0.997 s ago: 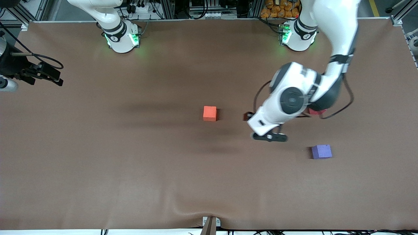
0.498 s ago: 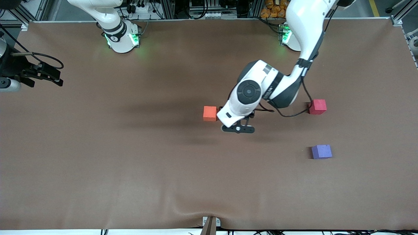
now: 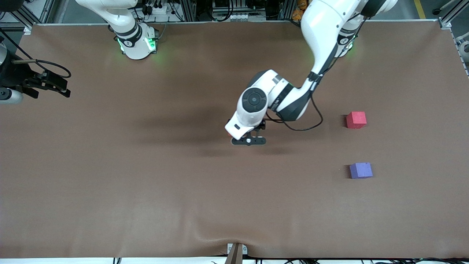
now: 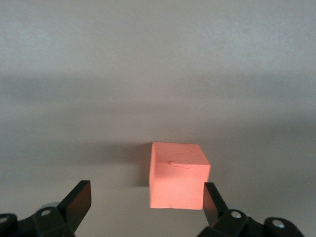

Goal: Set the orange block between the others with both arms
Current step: 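Move the left gripper over to the orange cube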

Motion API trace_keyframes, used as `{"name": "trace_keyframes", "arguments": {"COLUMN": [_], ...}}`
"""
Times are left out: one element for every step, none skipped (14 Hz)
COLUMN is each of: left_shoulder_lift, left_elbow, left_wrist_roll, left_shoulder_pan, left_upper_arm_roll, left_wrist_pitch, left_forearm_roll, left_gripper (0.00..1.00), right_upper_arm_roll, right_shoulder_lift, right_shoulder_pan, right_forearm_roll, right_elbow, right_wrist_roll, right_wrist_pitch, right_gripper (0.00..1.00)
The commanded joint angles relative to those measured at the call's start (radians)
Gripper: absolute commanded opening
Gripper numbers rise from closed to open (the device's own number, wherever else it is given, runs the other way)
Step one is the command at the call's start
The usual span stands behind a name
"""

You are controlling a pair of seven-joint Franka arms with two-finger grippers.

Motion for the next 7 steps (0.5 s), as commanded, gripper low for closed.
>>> {"name": "trace_keyframes", "arguments": {"left_shoulder_lift": [0.043,0.044,0.041,0.037,0.034,0.032,0.032], "left_elbow": [0.043,0.042,0.040,0.039,0.037,0.036,0.034], "left_wrist_roll": [-0.004,0.013,0.016,0.016,0.016,0.016,0.016], "left_shoulder_pan": [-0.015,-0.018,-0.028,-0.039,-0.044,-0.045,-0.045], "left_upper_arm_roll": [0.008,0.008,0.008,0.008,0.010,0.010,0.010], "left_wrist_pitch": [0.015,0.020,0.020,0.020,0.020,0.022,0.025], "left_forearm_roll": [-0.004,-0.002,-0.001,0.002,0.004,0.004,0.005], "left_gripper": [1.00,1.00,1.00,1.00,1.00,1.00,1.00], "right_upper_arm_roll": [0.010,0.010,0.010,0.010,0.010,0.010,0.010], "right_shoulder_lift": [-0.001,-0.001,-0.001,-0.001,-0.001,0.000,0.000], "right_shoulder_pan": [-0.017,-0.017,-0.017,-0.017,-0.017,-0.017,-0.017], "right_forearm_roll": [-0.015,-0.015,-0.015,-0.015,-0.015,-0.015,-0.015], "right_elbow": [0.016,0.016,0.018,0.018,0.018,0.019,0.018], "right_wrist_roll": [-0.012,-0.012,-0.012,-0.012,-0.012,-0.012,-0.012], "right_wrist_pitch": [-0.005,-0.005,-0.005,-0.005,-0.004,-0.005,-0.005], "right_gripper": [1.00,1.00,1.00,1.00,1.00,1.00,1.00]}}
